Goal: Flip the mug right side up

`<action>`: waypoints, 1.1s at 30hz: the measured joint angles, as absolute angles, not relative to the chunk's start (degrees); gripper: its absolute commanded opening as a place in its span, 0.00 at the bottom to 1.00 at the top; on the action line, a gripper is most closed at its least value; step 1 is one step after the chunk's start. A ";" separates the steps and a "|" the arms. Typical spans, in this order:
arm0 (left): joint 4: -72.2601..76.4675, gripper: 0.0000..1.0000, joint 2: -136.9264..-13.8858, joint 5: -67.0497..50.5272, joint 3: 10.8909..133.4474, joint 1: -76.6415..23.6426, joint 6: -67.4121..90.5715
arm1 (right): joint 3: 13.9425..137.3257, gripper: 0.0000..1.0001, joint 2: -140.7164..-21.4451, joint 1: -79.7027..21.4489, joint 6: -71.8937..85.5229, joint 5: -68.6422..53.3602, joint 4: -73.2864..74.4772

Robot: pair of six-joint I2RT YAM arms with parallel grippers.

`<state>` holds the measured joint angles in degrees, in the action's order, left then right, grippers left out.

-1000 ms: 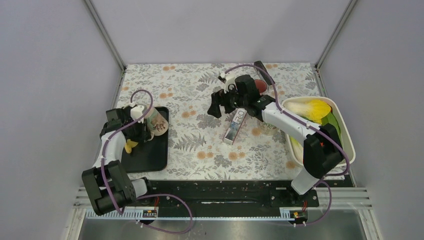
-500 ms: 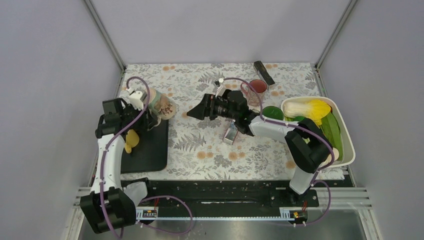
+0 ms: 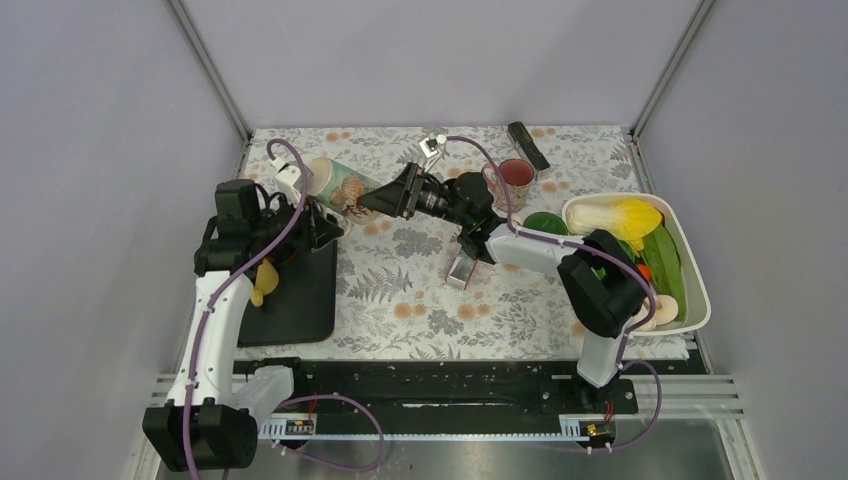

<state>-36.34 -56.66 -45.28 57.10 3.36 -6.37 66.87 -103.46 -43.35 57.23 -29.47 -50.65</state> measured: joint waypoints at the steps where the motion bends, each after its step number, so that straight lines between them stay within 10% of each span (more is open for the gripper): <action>1: -35.99 0.00 -56.71 -45.50 57.32 2.81 -5.98 | 67.40 0.66 -104.40 -43.35 58.41 -29.98 -52.10; 3: -35.31 0.00 -56.73 -46.22 57.63 1.80 -5.50 | 68.12 0.50 -106.50 -43.35 62.26 -31.66 -56.07; 5: -34.02 0.00 -57.06 -46.41 57.89 1.50 -4.84 | 68.25 0.07 -107.70 -43.38 65.91 -33.36 -60.03; 7: -32.73 0.01 -57.76 -46.76 58.46 1.50 -2.00 | 68.25 0.00 -108.20 -43.42 67.26 -36.10 -65.34; 11: -31.92 0.89 -58.35 -49.67 59.79 1.34 2.28 | 67.46 0.00 -107.00 -43.53 64.58 -33.82 -70.81; 12: -32.58 0.98 -58.15 -49.28 60.01 0.82 -0.49 | 67.00 0.00 -105.84 -43.46 63.96 -32.62 -68.55; 22: -48.03 0.99 -57.84 -30.98 63.90 -0.84 -17.56 | 66.19 0.00 -88.88 -39.88 29.71 -25.45 -17.06; 33: -58.65 0.99 -59.09 -9.50 64.07 5.72 -27.46 | 91.29 0.00 -100.40 -40.66 -4.64 -18.31 33.98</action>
